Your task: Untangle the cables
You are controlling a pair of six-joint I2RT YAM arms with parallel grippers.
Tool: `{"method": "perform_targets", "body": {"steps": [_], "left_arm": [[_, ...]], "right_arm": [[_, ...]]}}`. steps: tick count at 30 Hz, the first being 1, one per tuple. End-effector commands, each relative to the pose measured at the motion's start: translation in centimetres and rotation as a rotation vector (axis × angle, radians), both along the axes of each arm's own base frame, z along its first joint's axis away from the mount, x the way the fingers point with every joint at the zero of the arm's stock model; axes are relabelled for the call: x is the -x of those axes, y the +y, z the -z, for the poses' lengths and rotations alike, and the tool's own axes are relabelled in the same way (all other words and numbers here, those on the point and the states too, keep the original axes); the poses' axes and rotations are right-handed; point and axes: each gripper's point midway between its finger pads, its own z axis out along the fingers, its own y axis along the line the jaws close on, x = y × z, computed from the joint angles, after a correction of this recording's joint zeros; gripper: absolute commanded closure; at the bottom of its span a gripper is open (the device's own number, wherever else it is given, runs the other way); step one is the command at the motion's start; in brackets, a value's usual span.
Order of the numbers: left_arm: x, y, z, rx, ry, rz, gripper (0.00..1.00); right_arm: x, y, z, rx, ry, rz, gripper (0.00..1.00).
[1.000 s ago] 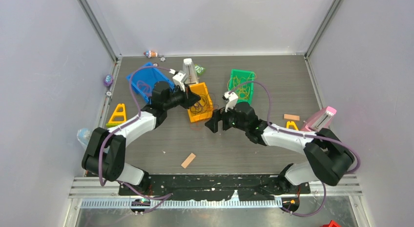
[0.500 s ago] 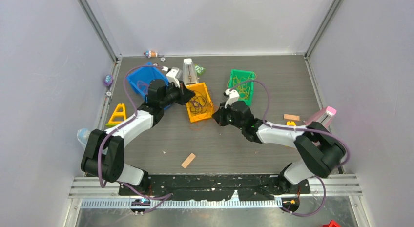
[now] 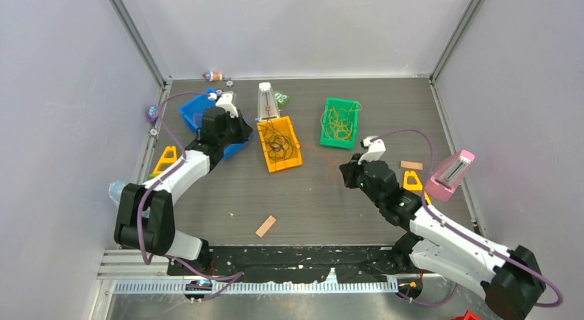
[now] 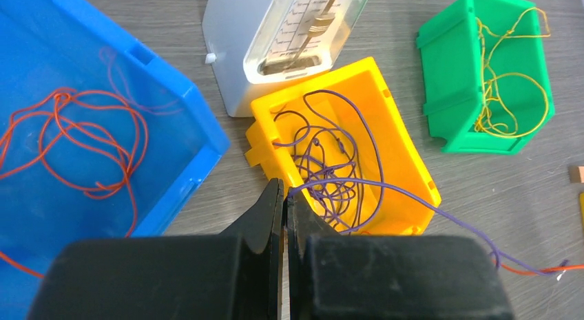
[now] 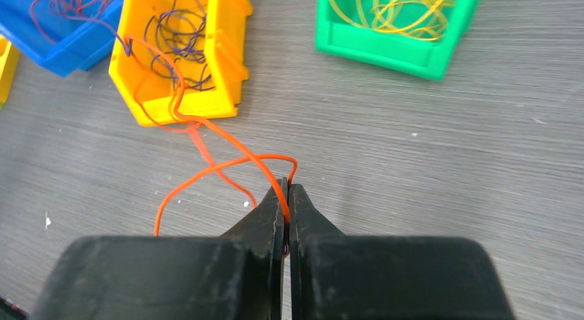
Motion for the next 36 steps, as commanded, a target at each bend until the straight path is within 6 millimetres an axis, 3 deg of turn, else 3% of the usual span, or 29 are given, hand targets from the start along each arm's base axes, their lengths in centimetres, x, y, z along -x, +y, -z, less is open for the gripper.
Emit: {"method": "perform_targets", "body": {"steps": [1, 4, 6, 10, 12, 18, 25, 29, 36], "left_arm": [[-0.6, 0.7, -1.1, -0.036, -0.002, -0.032, 1.0], [-0.8, 0.5, -0.2, -0.041, 0.038, -0.024, 1.0], [-1.0, 0.8, 0.7, -0.056, 0.072, -0.049, 1.0], [-1.0, 1.6, 1.7, -0.071, 0.111, -0.084, 1.0], [-1.1, 1.1, 1.7, -0.054, 0.108, -0.058, 1.0], [-0.9, -0.9, 1.7, -0.057, 0.117, 0.004, 1.0], [-0.9, -2.2, 2.2, -0.196, 0.148, 0.03, 1.0], [-1.1, -3.0, 3.8, -0.313, 0.255, 0.056, 1.0], [-1.6, -5.1, 6.7, -0.329, 0.413, 0.102, 1.0]], "right_arm": [[0.4, -3.7, -1.4, 0.045, -0.04, 0.127, 0.95], [0.9, -4.7, -3.3, 0.041, -0.074, 0.149, 0.95], [1.3, -5.7, -6.2, 0.004, -0.133, 0.175, 0.95], [2.5, -8.8, -9.6, -0.013, -0.216, 0.265, 0.95], [3.0, -10.3, -10.9, -0.007, -0.247, 0.307, 0.95], [4.3, -11.7, -13.7, -0.03, -0.311, 0.315, 0.95], [4.6, -12.4, -15.5, -0.02, -0.353, 0.32, 0.95], [4.7, -12.0, -15.4, -0.032, -0.348, 0.303, 0.95], [4.7, -10.5, -15.9, -0.05, -0.347, 0.23, 0.95]]}}
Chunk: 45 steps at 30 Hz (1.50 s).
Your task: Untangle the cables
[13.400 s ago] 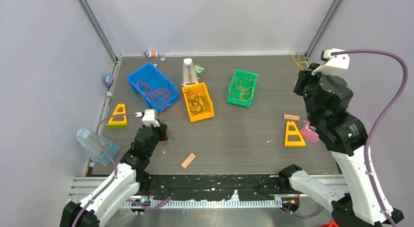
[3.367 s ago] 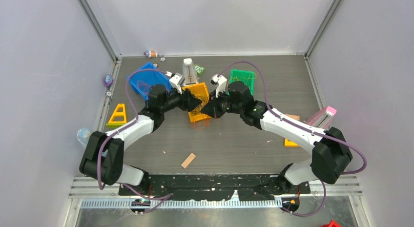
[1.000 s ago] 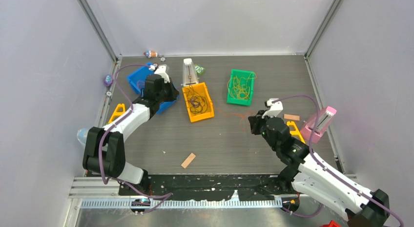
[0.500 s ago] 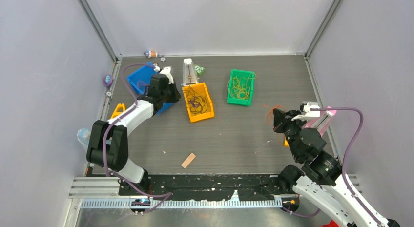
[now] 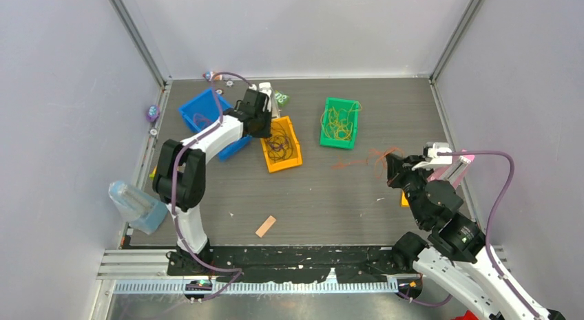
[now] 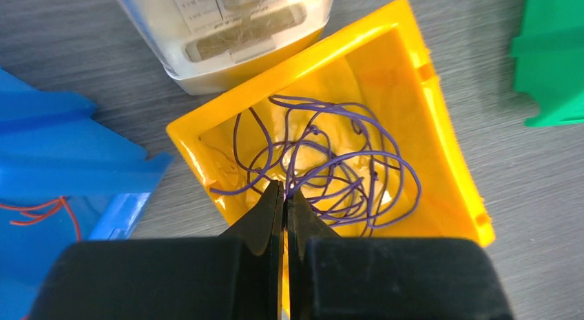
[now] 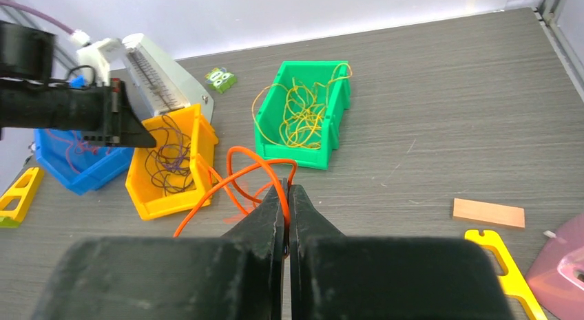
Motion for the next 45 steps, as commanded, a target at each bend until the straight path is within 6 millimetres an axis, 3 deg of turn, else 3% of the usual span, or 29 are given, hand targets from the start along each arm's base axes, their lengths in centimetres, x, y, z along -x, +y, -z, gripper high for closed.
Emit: {"method": "perform_targets", "body": {"steps": [1, 4, 6, 8, 12, 17, 19, 21, 22, 23, 25, 26, 27, 28, 29, 30, 31, 33, 35, 36, 37, 38, 39, 40, 41, 42, 43, 44, 45], "left_arm": [[0.7, -0.2, 1.4, -0.062, 0.108, 0.021, 1.0], [0.7, -0.7, 1.5, -0.071, 0.12, 0.037, 0.89], [1.1, -1.3, 0.4, -0.031, 0.096, 0.06, 0.71], [1.3, -1.5, -1.7, 0.009, 0.03, 0.065, 0.58], [2.5, -1.2, -5.8, 0.061, -0.057, 0.073, 0.49], [4.3, 1.4, -9.8, 0.074, -0.127, 0.031, 0.39], [5.2, 3.2, -11.2, 0.11, -0.148, -0.018, 0.18], [6.3, 5.2, -11.8, 0.157, -0.172, -0.092, 0.08], [7.0, 6.3, -12.0, 0.187, -0.197, -0.136, 0.05], [7.7, 7.5, -12.3, 0.218, -0.224, -0.187, 0.05], [8.9, 9.8, -12.9, 0.251, -0.283, -0.269, 0.04], [9.8, 10.6, -13.1, 0.255, -0.299, -0.294, 0.04], [10.6, 11.9, -13.1, 0.243, -0.308, -0.342, 0.04], [11.4, 12.8, -13.3, 0.233, -0.323, -0.371, 0.04], [12.2, 13.4, -13.5, 0.225, -0.335, -0.391, 0.04], [13.1, 14.0, -13.5, 0.214, -0.347, -0.411, 0.04], [14.0, 14.6, -13.7, 0.205, -0.361, -0.43, 0.03], [15.8, 15.9, -13.9, 0.189, -0.401, -0.47, 0.03], [17.4, 17.1, -14.1, 0.171, -0.43, -0.51, 0.03], [18.2, 17.7, -14.3, 0.16, -0.447, -0.531, 0.03], [19.0, 18.3, -14.2, 0.147, -0.457, -0.55, 0.03], [19.7, 18.8, -14.2, 0.135, -0.47, -0.566, 0.03], [20.3, 19.2, -14.1, 0.124, -0.48, -0.575, 0.04], [20.8, 19.6, -13.9, 0.116, -0.488, -0.584, 0.04], [21.2, 19.9, -13.7, 0.11, -0.492, -0.594, 0.04], [21.5, 20.0, -13.6, 0.106, -0.496, -0.595, 0.04], [21.8, 20.1, -13.4, 0.104, -0.497, -0.598, 0.04], [22.0, 20.2, -13.1, 0.099, -0.492, -0.6, 0.04], [22.1, 20.2, -12.9, 0.094, -0.487, -0.599, 0.04]], "right_arm": [[0.2, 1.4, -2.6, -0.02, -0.041, -0.079, 0.95], [-0.2, 3.2, -3.1, 0.008, -0.031, -0.158, 0.95], [-0.2, 4.8, -3.8, 0.026, -0.028, -0.234, 0.95], [0.0, 7.1, -4.4, 0.04, -0.019, -0.348, 0.95], [-0.3, 10.4, -5.7, 0.042, -0.015, -0.484, 0.95], [-1.2, 14.3, -7.6, 0.007, -0.03, -0.609, 0.95], [-1.8, 16.2, -8.6, -0.001, -0.041, -0.649, 0.95], [-3.1, 18.7, -8.8, 0.008, -0.033, -0.685, 0.95], [-3.4, 19.4, -10.6, -0.004, -0.072, -0.696, 0.94], [-4.2, 20.9, -9.8, 0.008, -0.047, -0.714, 0.95], [-5.3, 23.1, -10.7, 0.011, -0.053, -0.74, 0.95], [-5.6, 23.7, -12.3, 0.0, -0.081, -0.745, 0.95], [-6.4, 25.3, -11.2, 0.013, -0.052, -0.761, 0.95], [-6.7, 25.9, -12.8, 0.0, -0.079, -0.765, 0.95], [-7.5, 27.3, -11.7, 0.011, -0.054, -0.776, 0.95], [-7.8, 27.8, -13.1, 0.0, -0.079, -0.781, 0.95], [-8.6, 29.2, -11.9, 0.012, -0.054, -0.794, 0.95], [-9.7, 31.0, -13.4, -0.002, -0.08, -0.809, 0.95], [-11.0, 33.1, -13.6, -0.004, -0.081, -0.825, 0.95], [-12.1, 34.7, -11.7, 0.009, -0.046, -0.835, 0.95], [-12.6, 35.3, -13.7, -0.01, -0.085, -0.837, 0.95], [-13.8, 36.8, -12.2, 0.0, -0.063, -0.841, 0.95], [-14.3, 37.4, -14.7, -0.027, -0.117, -0.84, 0.95], [-15.8, 38.9, -12.7, -0.015, -0.09, -0.833, 0.95], [-16.3, 39.3, -15.7, -0.043, -0.156, -0.824, 0.95], [-18.2, 40.9, -13.2, -0.027, -0.125, -0.807, 0.94], [-18.5, 41.0, -16.4, -0.053, -0.194, -0.8, 0.81], [-20.2, 42.9, -12.8, -0.026, -0.139, -0.801, 0.71], [-20.2, 42.9, -15.9, -0.059, -0.201, -0.8, 0.46]]}}
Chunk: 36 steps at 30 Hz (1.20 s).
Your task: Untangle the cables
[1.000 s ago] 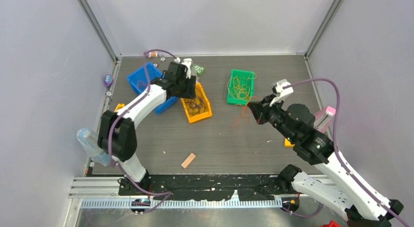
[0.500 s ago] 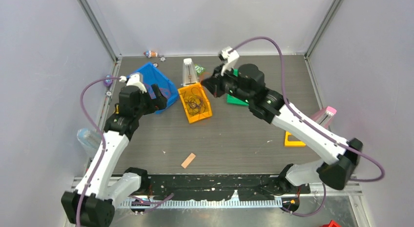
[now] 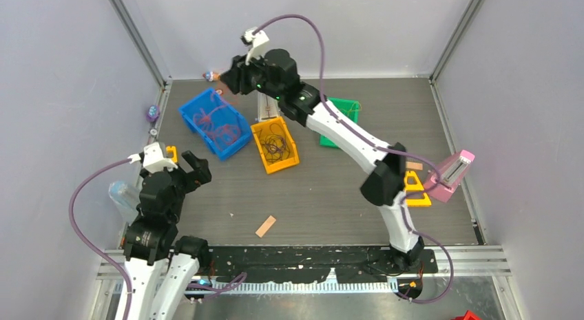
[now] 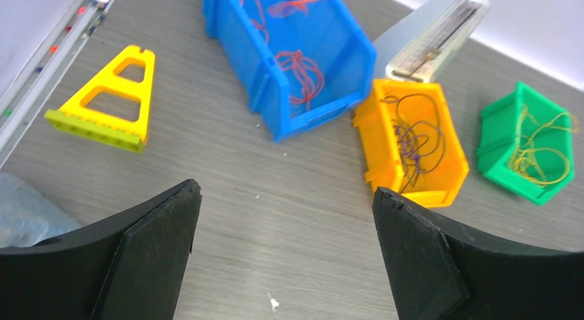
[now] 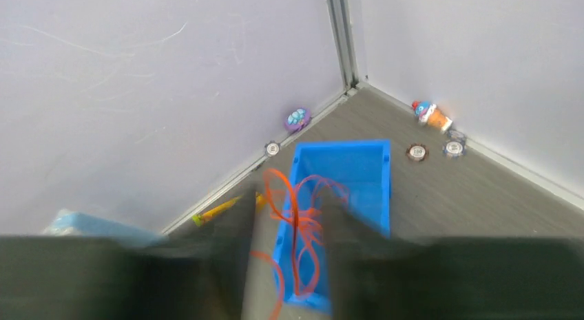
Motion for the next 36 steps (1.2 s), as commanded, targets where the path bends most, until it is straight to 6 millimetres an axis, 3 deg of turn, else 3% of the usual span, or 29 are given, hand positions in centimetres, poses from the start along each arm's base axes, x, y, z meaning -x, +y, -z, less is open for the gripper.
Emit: {"method": "perform_targets", "body": {"steps": [1, 2, 4, 5, 6, 7, 8, 9, 10, 11, 12, 13, 14, 15, 16, 17, 18, 19, 20, 22, 23, 24, 25, 26, 27, 28, 30, 31, 36], "left_arm": [[0.8, 1.3, 2.2, -0.039, 0.073, -0.059, 0.04], [0.8, 1.3, 2.3, -0.043, 0.079, -0.058, 0.04], [0.7, 1.4, 2.2, -0.054, 0.086, -0.056, 0.03], [0.6, 1.4, 2.2, -0.057, 0.089, -0.057, 0.03], [0.5, 1.3, 2.1, -0.059, 0.09, -0.054, 0.03], [0.3, 1.3, 2.1, -0.061, 0.092, -0.05, 0.03], [0.1, 1.1, 2.0, -0.06, 0.092, -0.043, 0.02], [-0.1, 0.9, 2.0, -0.059, 0.092, -0.033, 0.03], [-0.3, 0.7, 1.9, -0.056, 0.091, -0.022, 0.02], [-0.6, 0.4, 1.9, -0.055, 0.09, -0.006, 0.02], [-0.8, 0.0, 2.0, -0.053, 0.093, 0.017, 0.02], [-1.0, -0.5, 2.1, -0.054, 0.098, 0.043, 0.02], [-1.3, -1.0, 2.3, -0.056, 0.103, 0.076, 0.02], [-1.5, -1.5, 2.5, -0.054, 0.105, 0.101, 0.01], [-1.6, -1.8, 2.7, -0.047, 0.11, 0.116, 0.01], [-1.7, -2.2, 2.9, -0.037, 0.111, 0.135, 0.01], [-1.9, -2.6, 3.0, -0.029, 0.109, 0.15, 0.01], [-2.0, -2.8, 3.3, -0.018, 0.109, 0.16, 0.0], [-2.1, -3.2, 3.4, -0.003, 0.105, 0.172, 0.0], [-2.3, -3.7, 3.9, 0.022, 0.103, 0.187, 0.0], [-2.4, -3.9, 3.9, 0.035, 0.099, 0.193, 0.0], [-2.5, -4.2, 4.2, 0.046, 0.103, 0.202, 0.01], [-2.5, -4.4, 4.4, 0.055, 0.106, 0.207, 0.0], [-2.6, -4.5, 4.7, 0.068, 0.11, 0.209, 0.0], [-2.6, -4.7, 4.9, 0.078, 0.112, 0.213, 0.01], [-2.7, -4.8, 5.1, 0.088, 0.115, 0.215, 0.0], [-2.8, -5.2, 5.7, 0.104, 0.123, 0.224, 0.01], [-2.9, -5.3, 6.0, 0.112, 0.127, 0.223, 0.0], [-3.4, -6.5, 7.3, 0.119, 0.099, 0.298, 0.0]], "right_arm": [[-2.3, 2.8, -2.2, -0.06, -0.07, -0.001, 0.4], [-2.2, 2.9, -3.2, -0.079, -0.082, -0.009, 0.29], [-2.1, 3.5, -0.7, -0.047, -0.035, -0.033, 0.21], [-1.4, 3.0, -2.5, -0.077, -0.062, -0.041, 0.2], [-1.5, 3.1, 0.6, -0.033, -0.018, -0.041, 0.19], [-1.0, 2.2, 1.0, -0.027, -0.017, -0.032, 0.19], [-0.2, 0.9, -1.1, -0.051, -0.044, -0.019, 0.19], [-0.1, 0.4, 1.0, -0.017, -0.021, -0.012, 0.19], [0.5, -0.9, -0.8, -0.033, -0.039, 0.001, 0.19], [0.6, -1.5, 1.3, 0.004, -0.01, 0.009, 0.19], [1.2, -2.8, -0.2, -0.01, -0.024, 0.02, 0.19], [1.5, -3.4, 2.1, 0.028, 0.008, 0.024, 0.19], [2.2, -4.7, 0.9, 0.017, -0.003, 0.034, 0.19], [2.5, -5.3, 3.2, 0.057, 0.028, 0.04, 0.18], [3.2, -6.7, 2.2, 0.049, 0.016, 0.053, 0.17], [3.3, -7.5, 4.1, 0.073, 0.029, 0.064, 0.16], [3.9, -8.7, 2.9, 0.055, 0.01, 0.083, 0.16], [4.1, -9.8, 5.2, 0.091, 0.038, 0.099, 0.15], [4.8, -11.1, 4.1, 0.074, 0.019, 0.117, 0.15], [5.5, -13.6, 7.3, 0.117, 0.067, 0.147, 0.14], [5.7, -15.2, 6.5, 0.097, 0.059, 0.164, 0.14], [6.0, -16.2, 8.6, 0.114, 0.102, 0.169, 0.14], [6.0, -18.0, 7.9, 0.092, 0.1, 0.181, 0.14], [6.3, -19.0, 9.9, 0.098, 0.146, 0.188, 0.14], [6.2, -21.0, 9.1, 0.07, 0.141, 0.206, 0.14], [6.5, -22.0, 10.9, 0.076, 0.178, 0.218, 0.14], [6.2, -25.6, 12.1, 0.068, 0.197, 0.282, 0.14], [6.6, -26.6, 11.8, 0.061, 0.186, 0.297, 0.14], [7.1, -32.4, 15.3, 0.043, 0.255, 0.458, 0.14]]}}
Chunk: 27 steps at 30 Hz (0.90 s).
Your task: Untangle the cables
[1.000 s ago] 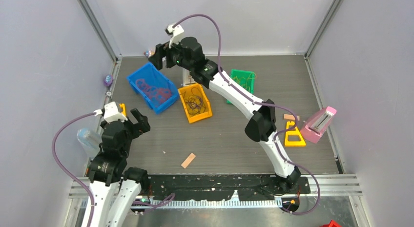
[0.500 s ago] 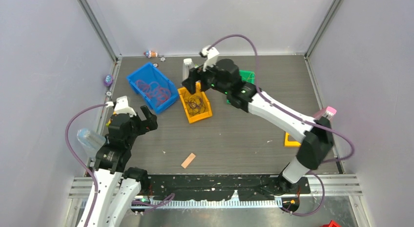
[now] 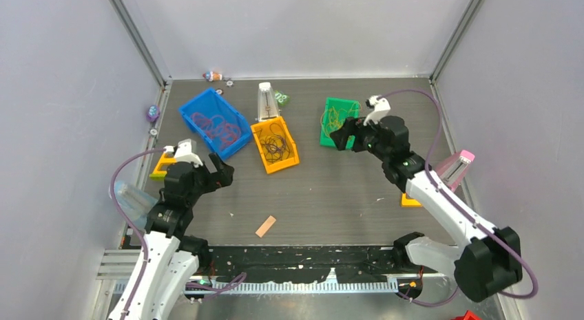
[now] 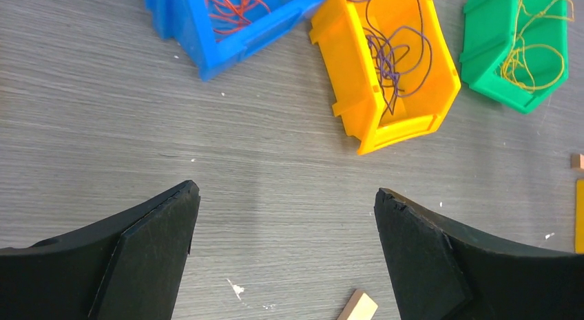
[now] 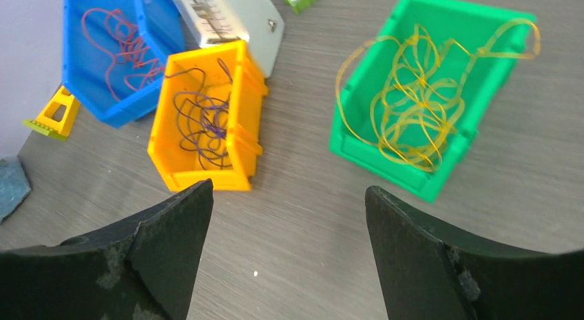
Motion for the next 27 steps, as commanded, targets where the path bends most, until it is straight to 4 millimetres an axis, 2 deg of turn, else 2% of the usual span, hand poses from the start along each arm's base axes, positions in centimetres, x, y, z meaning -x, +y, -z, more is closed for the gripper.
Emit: {"method": "perform_targets", "body": {"steps": [1, 5, 6, 7, 8, 9, 10, 11, 12, 13, 18, 20, 22, 23, 24, 25, 27], "left_arm": [[-1.3, -1.6, -0.8, 0.044, -0.112, 0.077, 0.0], [-2.1, -0.4, 0.1, -0.031, -0.219, 0.047, 0.0], [-2.2, 0.2, 0.2, -0.054, -0.239, 0.026, 0.0], [-2.3, 0.5, 0.1, -0.069, -0.257, 0.014, 0.0], [-2.3, 1.0, 0.0, -0.08, -0.275, -0.008, 0.0], [-2.3, 1.4, 0.2, -0.088, -0.283, -0.027, 0.01], [-2.3, 1.7, 0.4, -0.096, -0.292, -0.044, 0.01], [-2.5, 2.0, 0.5, -0.102, -0.309, -0.063, 0.01], [-2.6, 2.5, 0.7, -0.108, -0.327, -0.088, 0.01], [-2.8, 2.8, 0.9, -0.119, -0.346, -0.106, 0.01], [-3.7, 5.3, 0.7, -0.218, -0.425, -0.22, 0.01], [-4.0, 5.6, 0.7, -0.227, -0.435, -0.238, 0.0], [-4.3, 6.0, 0.4, -0.241, -0.454, -0.256, 0.01], [-4.3, 6.1, 0.3, -0.245, -0.464, -0.261, 0.02], [-4.4, 6.2, 0.2, -0.25, -0.47, -0.269, 0.02], [-4.4, 6.5, 0.2, -0.261, -0.472, -0.282, 0.03], [-4.6, 6.7, -0.2, -0.285, -0.493, -0.288, 0.05]], "right_arm": [[0.6, -3.1, -0.9, -0.102, -0.027, 0.096, 0.14], [0.8, -8.4, 3.0, -0.093, 0.02, 0.276, 0.14], [0.9, -9.9, 2.8, -0.077, -0.011, 0.333, 0.13], [1.2, -10.6, 3.7, -0.036, -0.04, 0.343, 0.11], [1.5, -11.5, 3.0, -0.027, -0.098, 0.379, 0.09], [1.8, -12.2, 4.0, 0.0, -0.139, 0.399, 0.06], [1.9, -13.2, 2.5, 0.002, -0.233, 0.444, 0.05], [2.6, -14.3, 3.5, 0.022, -0.249, 0.493, 0.01], [2.7, -14.9, 3.1, 0.044, -0.29, 0.512, 0.01], [3.0, -15.8, 3.8, 0.071, -0.294, 0.55, 0.03], [3.2, -17.8, 5.1, 0.157, -0.306, 0.631, 0.02], [3.4, -18.5, 5.3, 0.174, -0.366, 0.661, 0.01], [3.4, -18.5, 5.2, 0.184, -0.427, 0.658, 0.04], [3.3, -18.7, 6.0, 0.202, -0.411, 0.663, 0.05], [3.1, -18.8, 5.8, 0.202, -0.422, 0.674, 0.05], [2.9, -19.0, 6.9, 0.218, -0.388, 0.681, 0.05], [2.6, -18.9, 7.6, 0.218, -0.389, 0.677, 0.01]]}}
